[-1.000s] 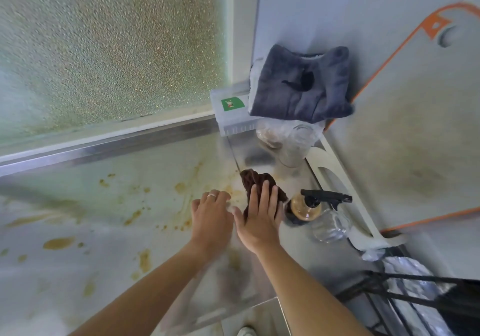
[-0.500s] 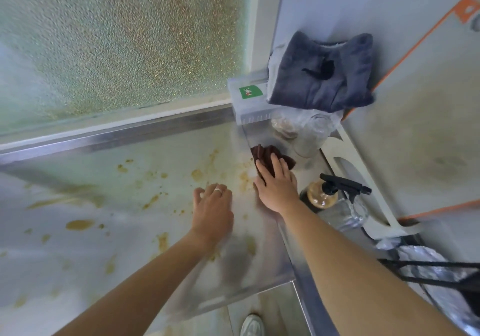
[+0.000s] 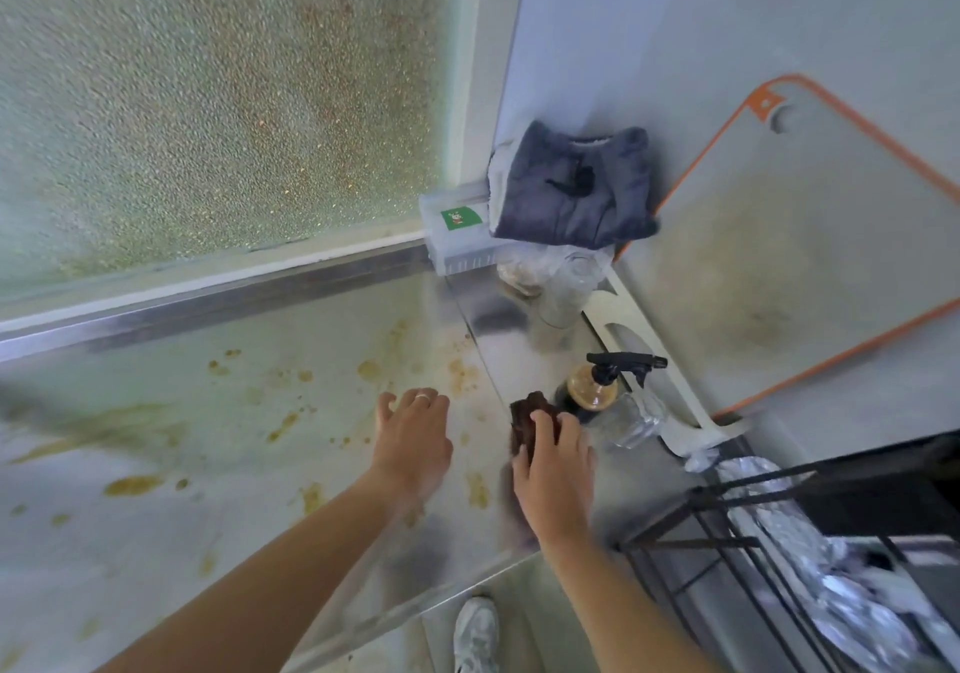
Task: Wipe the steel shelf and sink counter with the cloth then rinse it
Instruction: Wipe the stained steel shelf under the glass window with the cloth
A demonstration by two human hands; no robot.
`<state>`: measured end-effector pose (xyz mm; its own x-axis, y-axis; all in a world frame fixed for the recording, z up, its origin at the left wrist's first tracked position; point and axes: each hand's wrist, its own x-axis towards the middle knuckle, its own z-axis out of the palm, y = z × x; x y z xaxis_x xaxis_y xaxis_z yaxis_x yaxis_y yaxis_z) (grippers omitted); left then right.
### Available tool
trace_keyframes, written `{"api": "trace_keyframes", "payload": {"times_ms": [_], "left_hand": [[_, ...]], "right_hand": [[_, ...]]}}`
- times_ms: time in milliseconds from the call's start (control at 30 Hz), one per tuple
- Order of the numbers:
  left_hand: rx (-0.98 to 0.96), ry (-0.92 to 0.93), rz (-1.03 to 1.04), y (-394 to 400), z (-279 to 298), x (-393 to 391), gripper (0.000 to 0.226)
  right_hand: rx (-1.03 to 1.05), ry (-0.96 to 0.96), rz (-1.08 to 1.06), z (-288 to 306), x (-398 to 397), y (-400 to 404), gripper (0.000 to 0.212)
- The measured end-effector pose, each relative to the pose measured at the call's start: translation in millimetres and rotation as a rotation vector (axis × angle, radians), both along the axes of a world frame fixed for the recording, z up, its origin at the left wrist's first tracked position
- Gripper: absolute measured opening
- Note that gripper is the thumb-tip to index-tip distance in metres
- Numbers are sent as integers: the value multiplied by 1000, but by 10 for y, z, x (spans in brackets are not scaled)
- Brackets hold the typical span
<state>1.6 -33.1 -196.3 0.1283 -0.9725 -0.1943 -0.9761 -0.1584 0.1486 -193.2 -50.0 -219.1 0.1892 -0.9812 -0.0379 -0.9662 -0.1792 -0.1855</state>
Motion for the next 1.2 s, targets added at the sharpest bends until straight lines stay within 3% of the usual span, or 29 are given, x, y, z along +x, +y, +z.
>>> {"api": "trace_keyframes", "payload": {"times_ms": [100, 267, 467, 633, 833, 1200], "left_hand": [[-10, 5, 49, -228, -34, 48, 46], [18, -37, 106, -609, -153, 131, 43], [-37, -108, 169, -950, -277, 286, 35], [-82, -165, 184, -1070, -349, 497, 21], [-80, -165, 166, -1115, -360, 544, 18], [-62, -177, 183, -864, -319, 469, 33]], "right_hand": [[88, 54, 111, -271, 158, -7, 65], [67, -20, 95, -441, 436, -569, 64], [90, -156, -265, -407, 834, -1195, 66], [0, -110, 18, -482, 768, -1495, 57], [72, -149, 284, -475, 1100, -1969, 59], [149, -374, 369, -359, 1014, -1624, 58]]}}
